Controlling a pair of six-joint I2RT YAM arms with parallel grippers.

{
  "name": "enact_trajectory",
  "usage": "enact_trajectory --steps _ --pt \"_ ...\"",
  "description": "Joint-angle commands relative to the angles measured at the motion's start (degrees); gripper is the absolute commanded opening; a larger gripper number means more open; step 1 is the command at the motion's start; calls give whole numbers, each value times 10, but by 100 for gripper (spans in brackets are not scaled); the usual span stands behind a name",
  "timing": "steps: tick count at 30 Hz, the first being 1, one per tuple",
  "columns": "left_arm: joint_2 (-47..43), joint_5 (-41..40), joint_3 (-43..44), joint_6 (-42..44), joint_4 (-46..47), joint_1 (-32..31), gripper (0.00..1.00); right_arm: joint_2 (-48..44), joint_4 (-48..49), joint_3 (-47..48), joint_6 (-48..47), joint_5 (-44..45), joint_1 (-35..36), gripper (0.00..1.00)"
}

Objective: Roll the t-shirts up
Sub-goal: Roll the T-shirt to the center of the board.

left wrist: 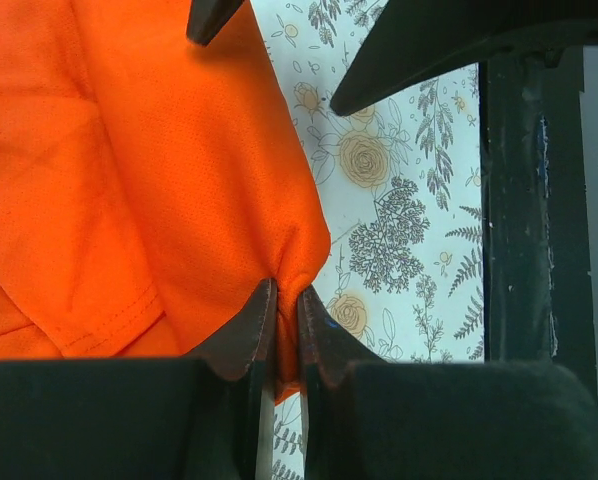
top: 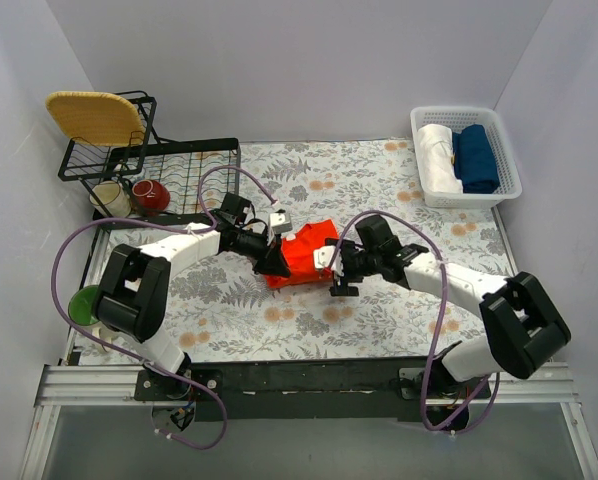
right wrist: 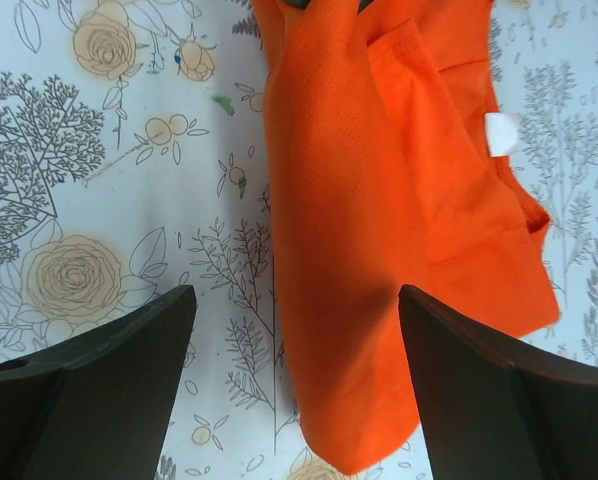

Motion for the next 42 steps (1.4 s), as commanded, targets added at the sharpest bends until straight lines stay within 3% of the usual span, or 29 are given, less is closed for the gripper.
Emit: enact_trajectory --steps 1,5,7,8,9,12,13,16,19,21,25,32,37,42 --pt "-7 34 18 6 -9 5 0 43 74 -13 -21 5 5 89" --pt "-4 35 19 40 -40 8 0 77 136 -42 -39 28 5 87" --pt "-4 32 17 60 -65 9 0 84 193 -56 -41 54 5 81" --pt "-6 31 17 71 -74 10 0 86 204 -62 -45 61 4 77" --pt "-9 28 15 85 -89 10 0 97 203 -56 -65 64 5 62" --pt "-14 17 11 124 -129 12 1 120 120 3 -74 65 5 41" --pt "-16 -3 13 135 -141 12 19 121 104 13 -81 65 4 38" --pt "-78 -50 -22 131 -118 12 39 112 37 41 -93 69 5 32" --pt "-171 -88 -73 99 -21 6 53 109 -27 77 -82 90 11 25" --pt "-204 -139 -116 85 41 -12 57 111 -65 91 -58 100 13 21" --pt "-223 -173 -150 40 97 -38 61 105 -85 97 -43 110 24 18" --pt "-149 -200 -145 -51 164 -61 64 81 -65 73 -10 126 44 17" --pt "-120 -145 -140 -91 167 -66 65 66 -49 52 9 141 48 16" --pt "-115 -155 -153 -90 154 -89 65 49 -32 25 30 154 48 14"
